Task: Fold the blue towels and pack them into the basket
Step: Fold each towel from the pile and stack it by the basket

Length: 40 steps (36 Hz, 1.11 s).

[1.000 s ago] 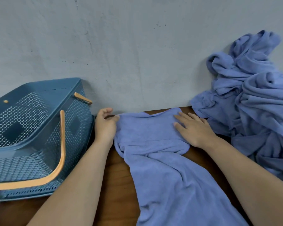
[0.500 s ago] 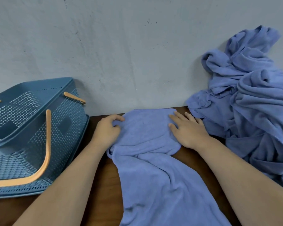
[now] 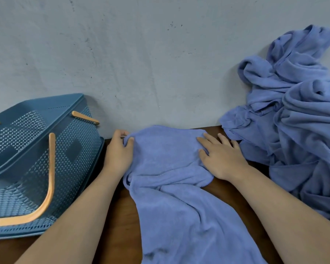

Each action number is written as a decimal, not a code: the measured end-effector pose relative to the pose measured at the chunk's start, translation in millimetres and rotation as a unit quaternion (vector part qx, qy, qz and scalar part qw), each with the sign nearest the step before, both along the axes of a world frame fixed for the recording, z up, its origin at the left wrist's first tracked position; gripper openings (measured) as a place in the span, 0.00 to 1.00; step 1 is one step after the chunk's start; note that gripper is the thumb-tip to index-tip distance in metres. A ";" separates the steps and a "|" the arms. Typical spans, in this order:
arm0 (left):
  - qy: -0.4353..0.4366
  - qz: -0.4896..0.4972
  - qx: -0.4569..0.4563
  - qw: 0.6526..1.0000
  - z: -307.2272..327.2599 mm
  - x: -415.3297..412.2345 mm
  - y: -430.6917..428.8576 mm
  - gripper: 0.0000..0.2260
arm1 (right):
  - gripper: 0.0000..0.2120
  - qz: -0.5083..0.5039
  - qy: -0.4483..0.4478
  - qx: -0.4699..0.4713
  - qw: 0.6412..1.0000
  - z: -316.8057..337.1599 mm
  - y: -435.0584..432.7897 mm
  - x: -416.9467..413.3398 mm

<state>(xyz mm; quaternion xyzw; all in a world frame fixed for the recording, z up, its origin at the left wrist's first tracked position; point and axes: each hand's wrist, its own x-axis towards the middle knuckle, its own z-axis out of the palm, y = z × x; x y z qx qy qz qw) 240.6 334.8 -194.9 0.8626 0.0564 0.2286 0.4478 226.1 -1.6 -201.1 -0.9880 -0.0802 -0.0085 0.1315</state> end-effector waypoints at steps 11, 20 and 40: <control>0.069 -0.034 0.031 0.997 4.0 -2.9 -2.6 0.26 | 0.28 0.000 0.006 0.004 1.000 2.8 -0.3 -3.1; 0.025 0.075 -0.047 0.996 9.7 -11.4 -3.2 0.10 | 0.28 -0.066 -0.115 0.061 0.989 14.7 3.4 -14.7; 0.119 0.046 0.167 0.978 10.2 -185.5 -30.4 0.19 | 0.13 0.056 -0.095 0.131 0.985 11.0 -16.8 -151.1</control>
